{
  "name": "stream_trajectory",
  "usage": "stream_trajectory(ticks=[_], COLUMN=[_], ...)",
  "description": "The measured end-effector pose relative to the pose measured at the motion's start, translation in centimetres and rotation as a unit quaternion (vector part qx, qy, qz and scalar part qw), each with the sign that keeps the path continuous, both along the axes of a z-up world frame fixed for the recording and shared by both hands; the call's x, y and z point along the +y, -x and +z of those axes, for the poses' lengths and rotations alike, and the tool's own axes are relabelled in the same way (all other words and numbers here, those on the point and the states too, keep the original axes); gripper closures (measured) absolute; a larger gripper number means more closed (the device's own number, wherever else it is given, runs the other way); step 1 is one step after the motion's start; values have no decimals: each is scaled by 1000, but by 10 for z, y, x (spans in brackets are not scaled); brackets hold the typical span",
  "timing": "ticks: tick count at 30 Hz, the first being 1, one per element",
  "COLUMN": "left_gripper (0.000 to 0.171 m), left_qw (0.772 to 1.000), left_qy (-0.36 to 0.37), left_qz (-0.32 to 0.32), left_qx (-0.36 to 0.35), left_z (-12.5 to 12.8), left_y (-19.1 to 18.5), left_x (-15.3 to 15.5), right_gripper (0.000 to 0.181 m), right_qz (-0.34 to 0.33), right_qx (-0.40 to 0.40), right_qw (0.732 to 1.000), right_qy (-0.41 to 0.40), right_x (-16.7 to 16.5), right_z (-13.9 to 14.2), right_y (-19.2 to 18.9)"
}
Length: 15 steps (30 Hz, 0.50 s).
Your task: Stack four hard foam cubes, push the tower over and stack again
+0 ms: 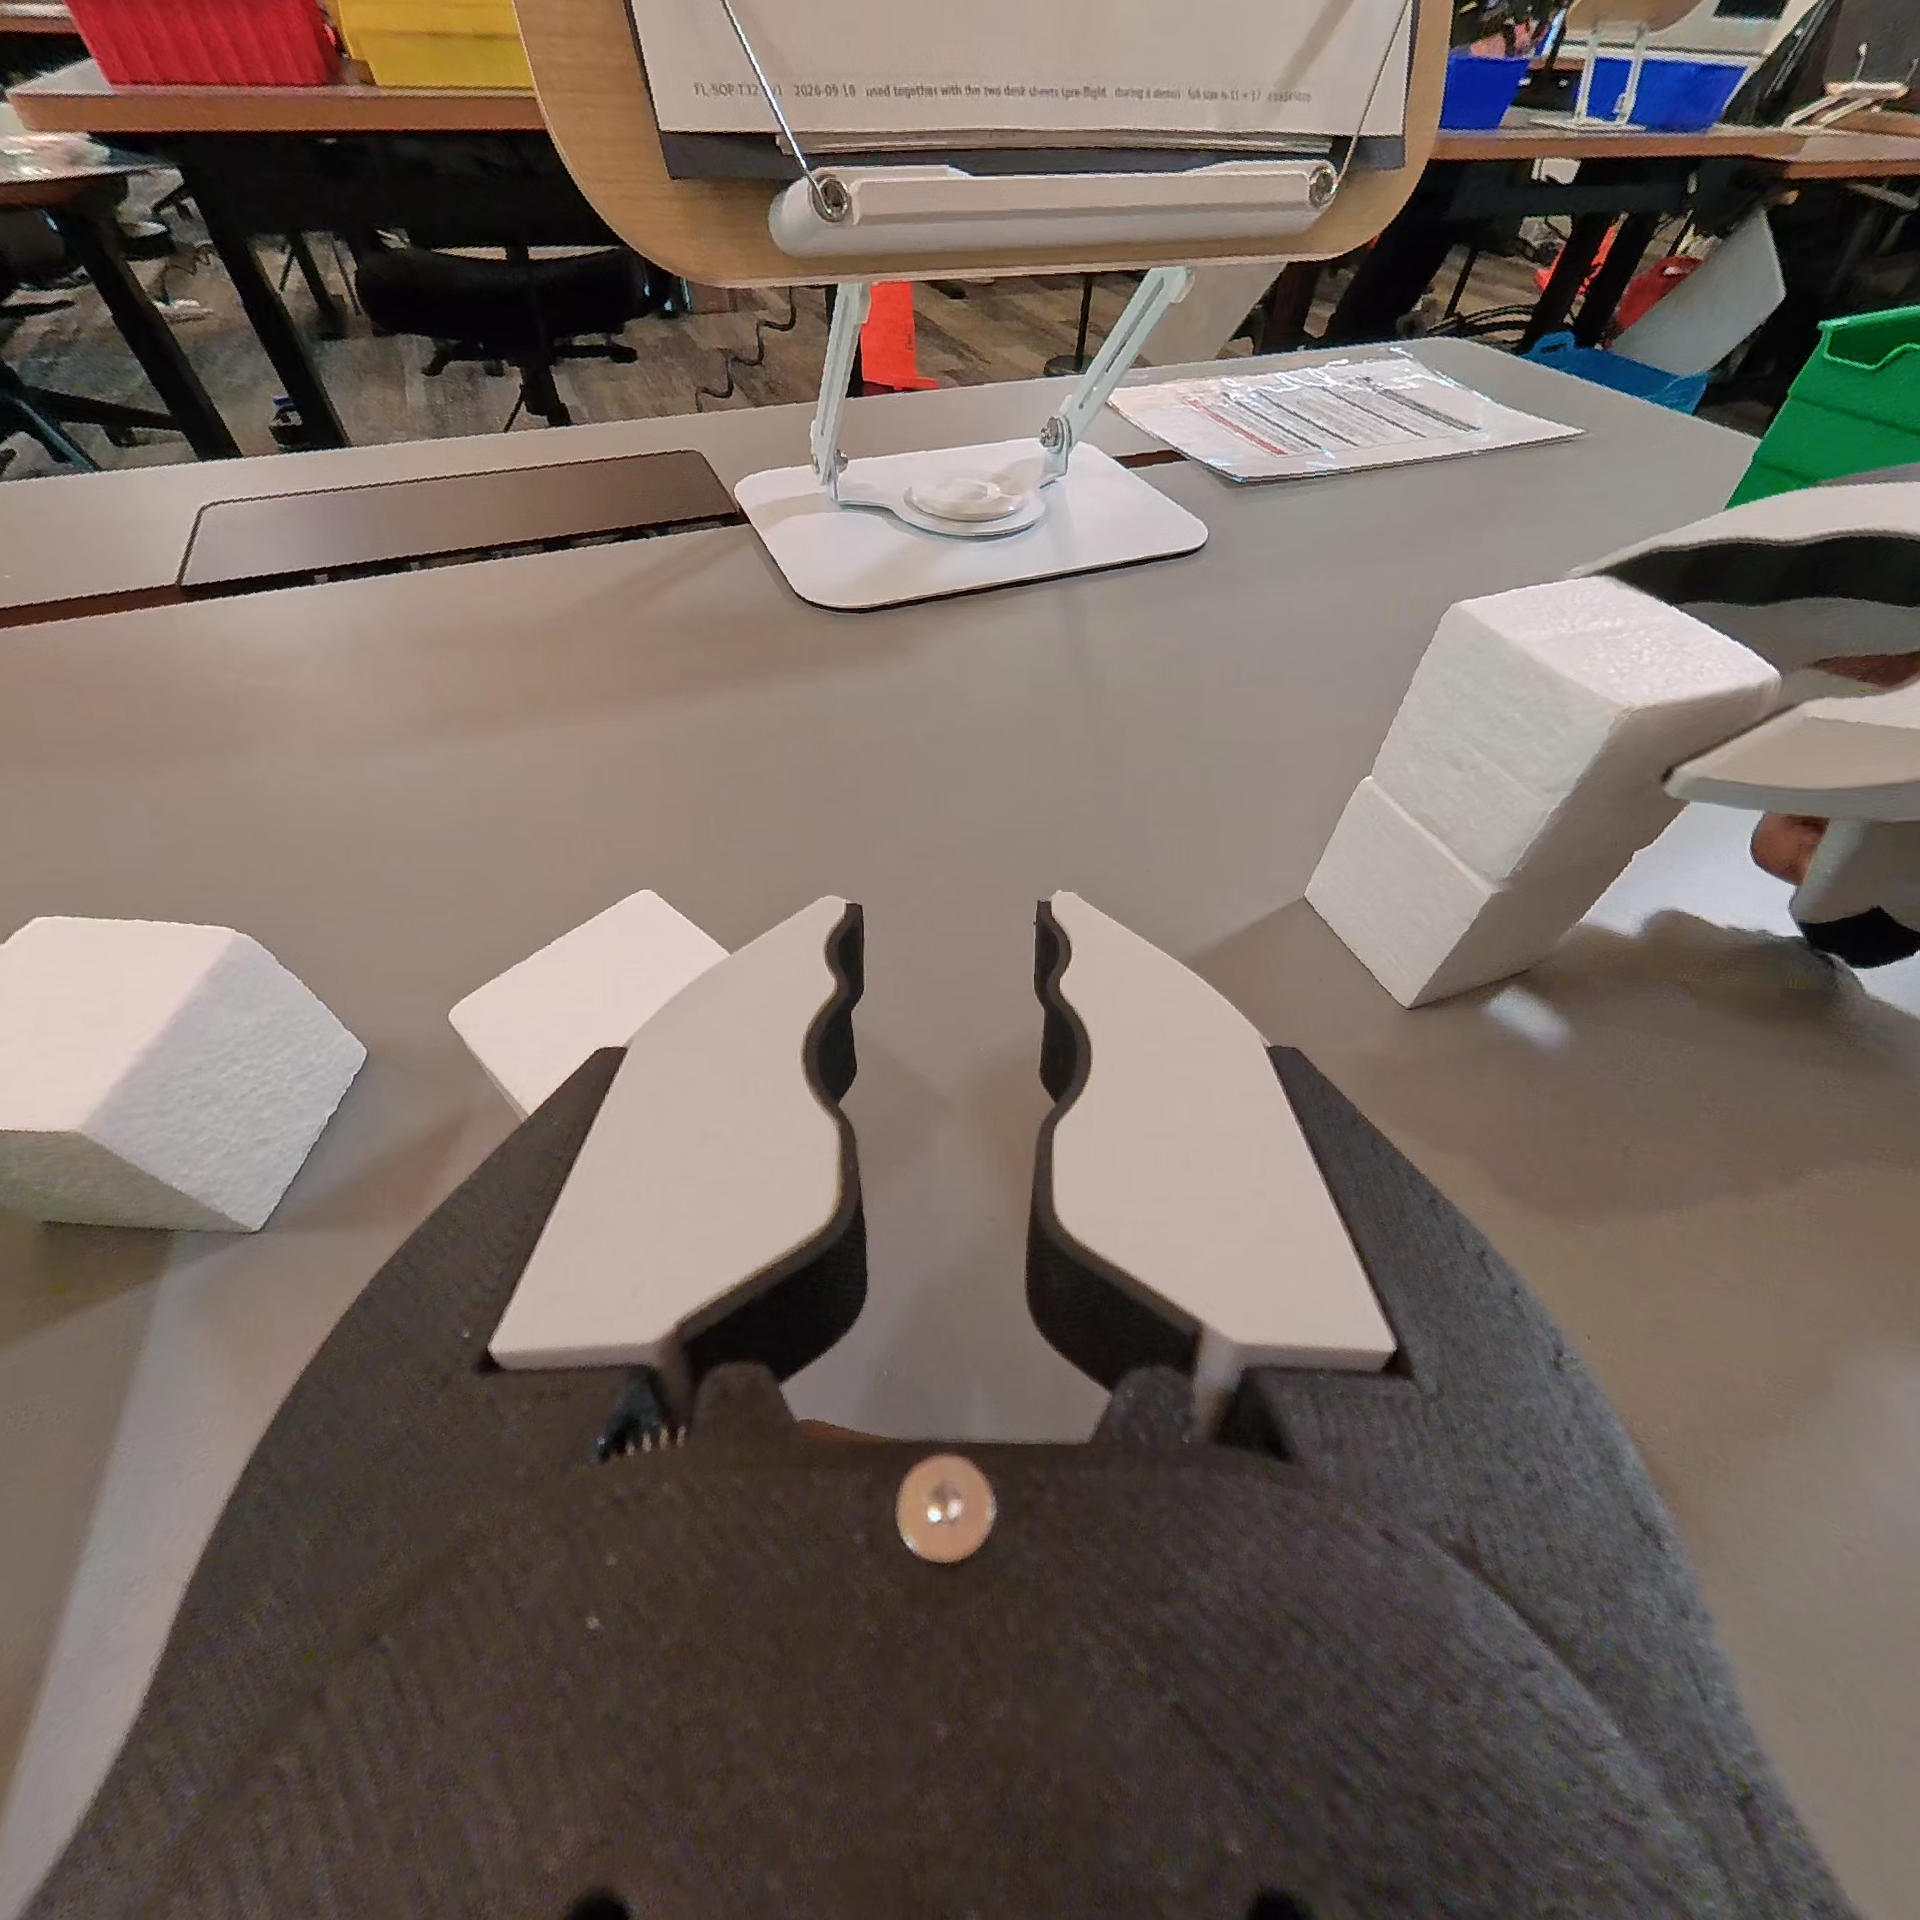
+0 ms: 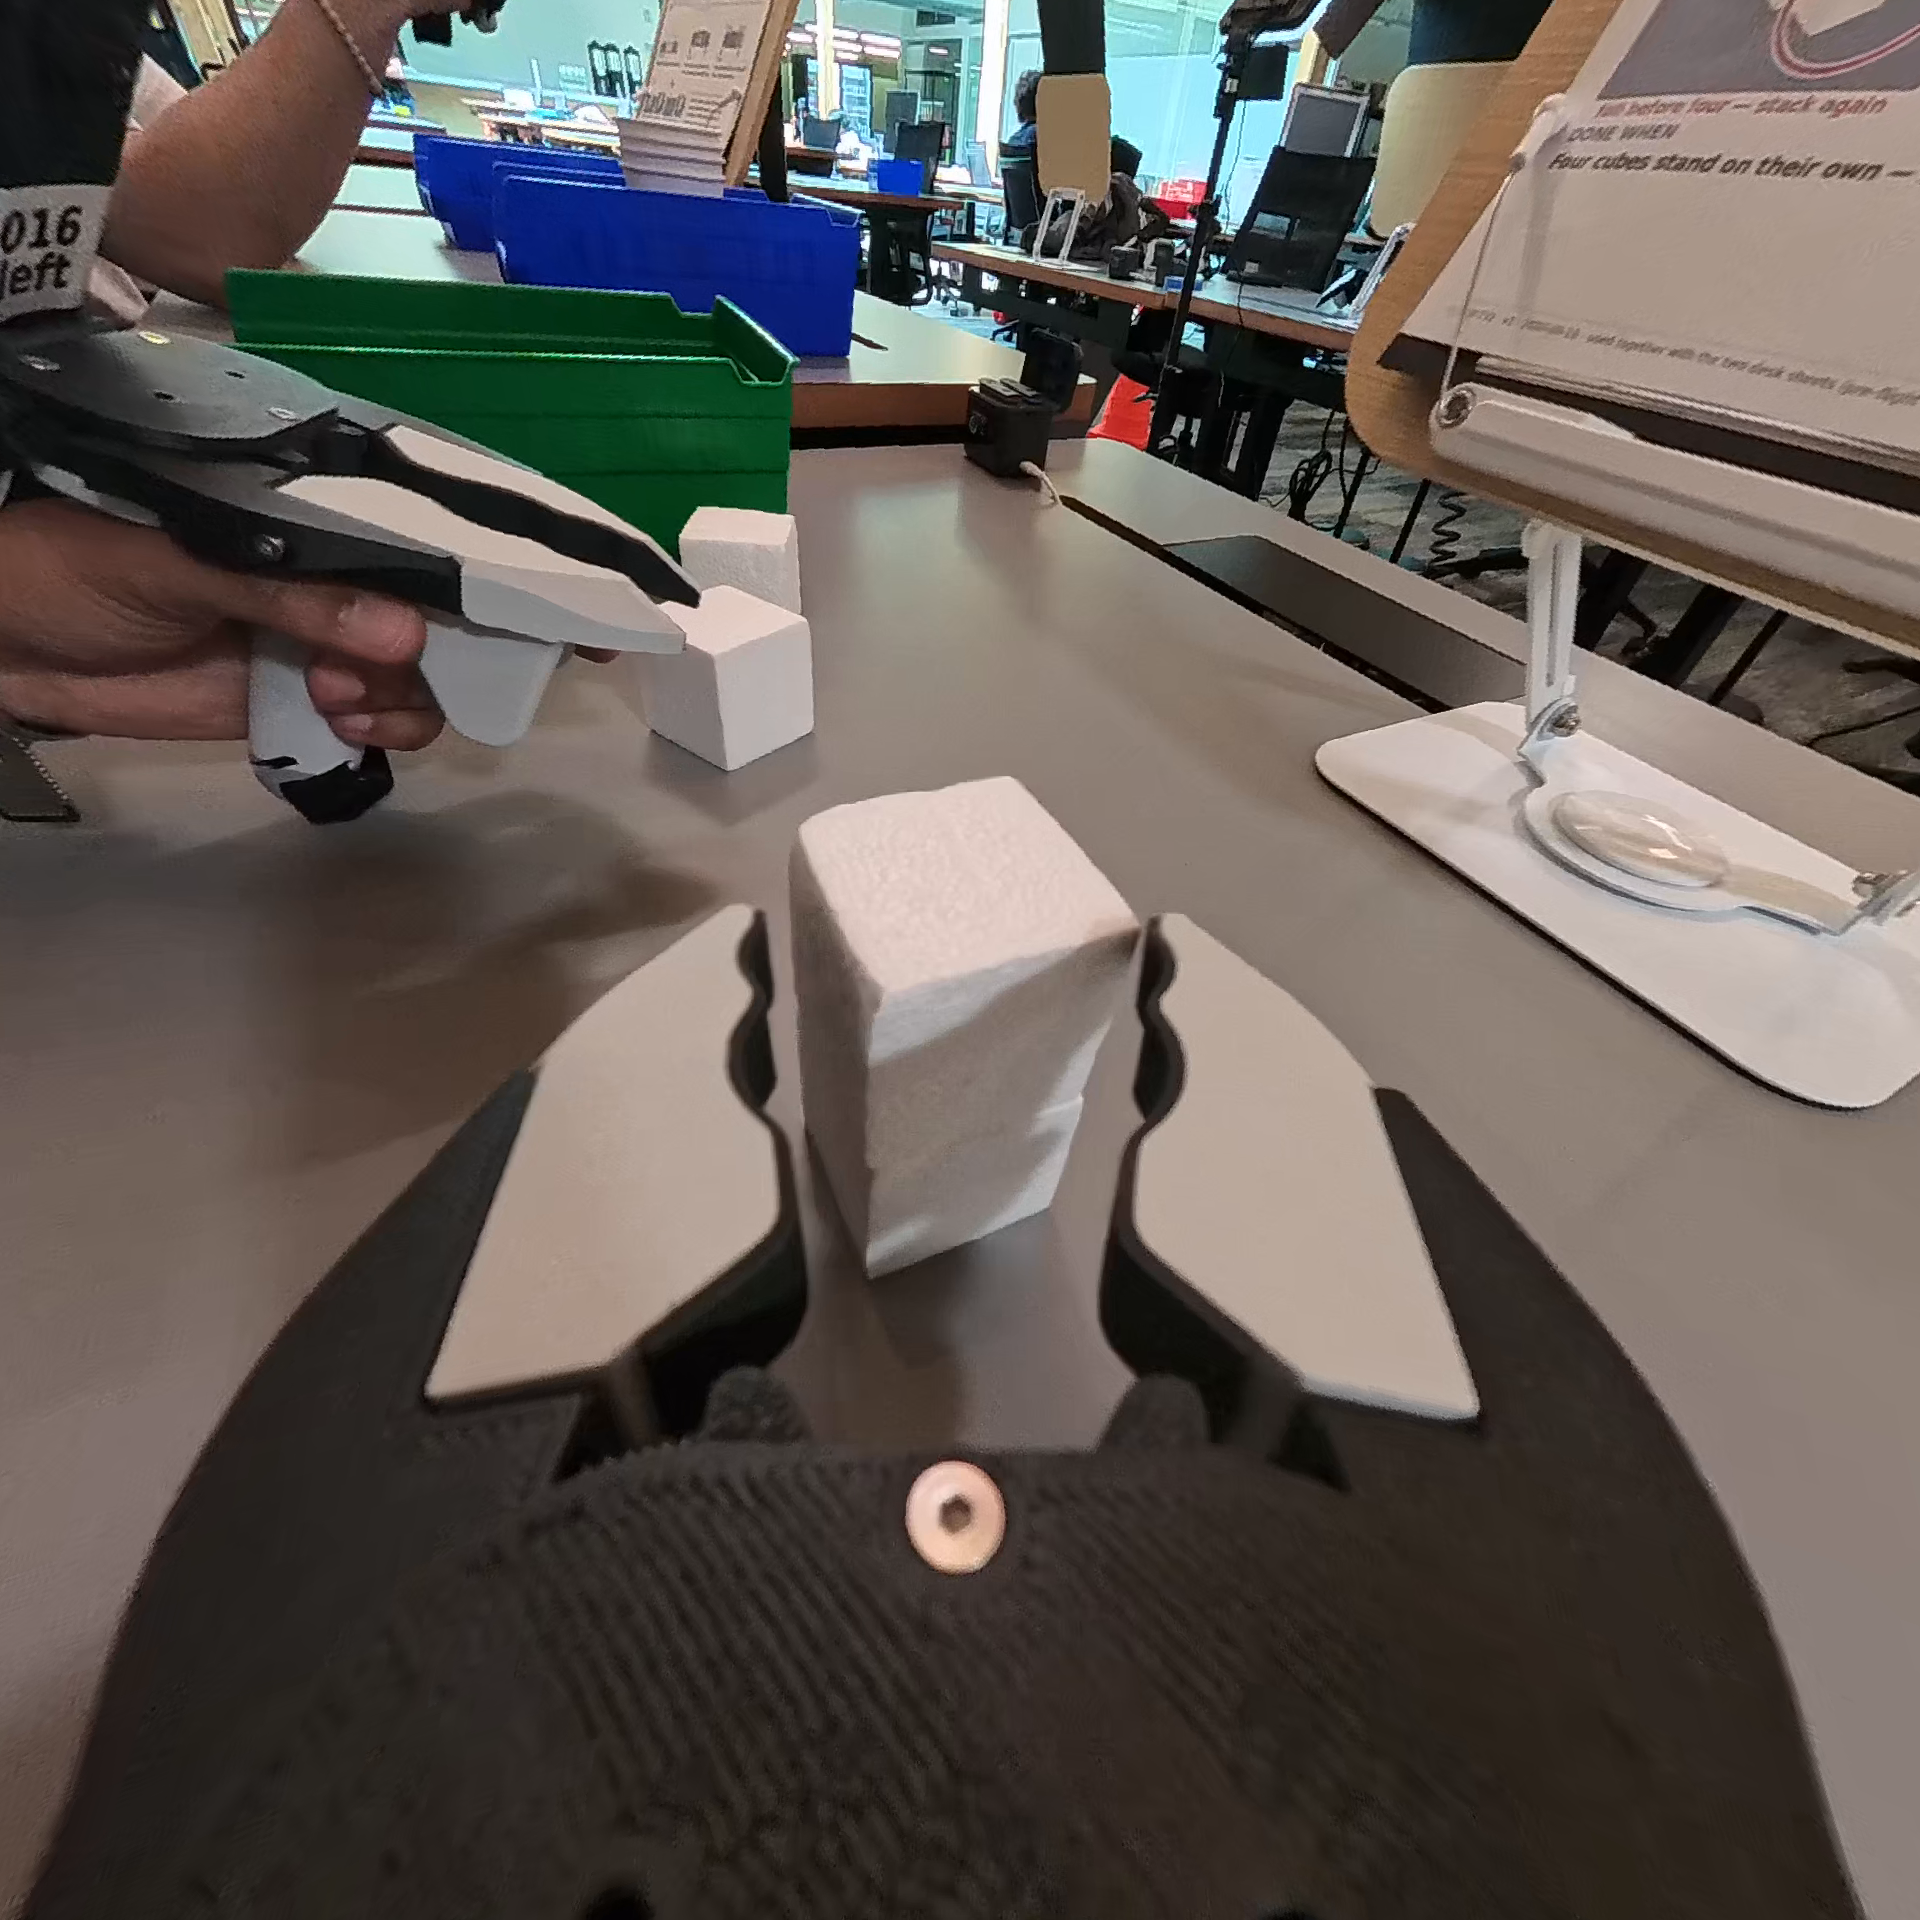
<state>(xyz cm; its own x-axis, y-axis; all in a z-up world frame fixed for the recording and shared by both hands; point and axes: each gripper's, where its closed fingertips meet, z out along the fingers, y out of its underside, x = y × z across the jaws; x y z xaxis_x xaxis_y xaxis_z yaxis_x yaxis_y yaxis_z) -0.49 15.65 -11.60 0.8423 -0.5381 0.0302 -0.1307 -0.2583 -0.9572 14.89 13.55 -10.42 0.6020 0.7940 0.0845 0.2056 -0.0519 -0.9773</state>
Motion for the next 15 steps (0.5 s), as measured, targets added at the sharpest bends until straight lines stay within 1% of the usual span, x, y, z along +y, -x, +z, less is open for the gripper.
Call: stream_trajectory(ticks=[1,3,5,7,10,13,15], left_gripper=[139,139,139,139,139,139,139], left_qw=[1000,1000,1000,1000,1000,1000,1000], left_qy=[0,0,0,1,0,1,2], left_qz=[0,0,0,0,0,0,-1], left_qx=[0,0,0,0,0,-1,-1], left_z=[0,0,0,0,0,0,0], left_y=[0,0,0,0,0,0,0], left_x=[0,0,0,0,0,0,0], right_gripper=[107,103,103,103,104,99,97], right_qz=[0,2,-3,-12,-7,19,24], right_qx=[1,24,48,53,30,4,-14], right_qw=[1000,1000,999,998,999,999,997], right_qy=[-1,-3,-6,-6,7,49,74], right_x=[0,0,0,3,2,-3,-4], right_z=[2,11,20,23,15,-2,-14], right_y=[0,-2,-6,-13,-21,-23,-24])
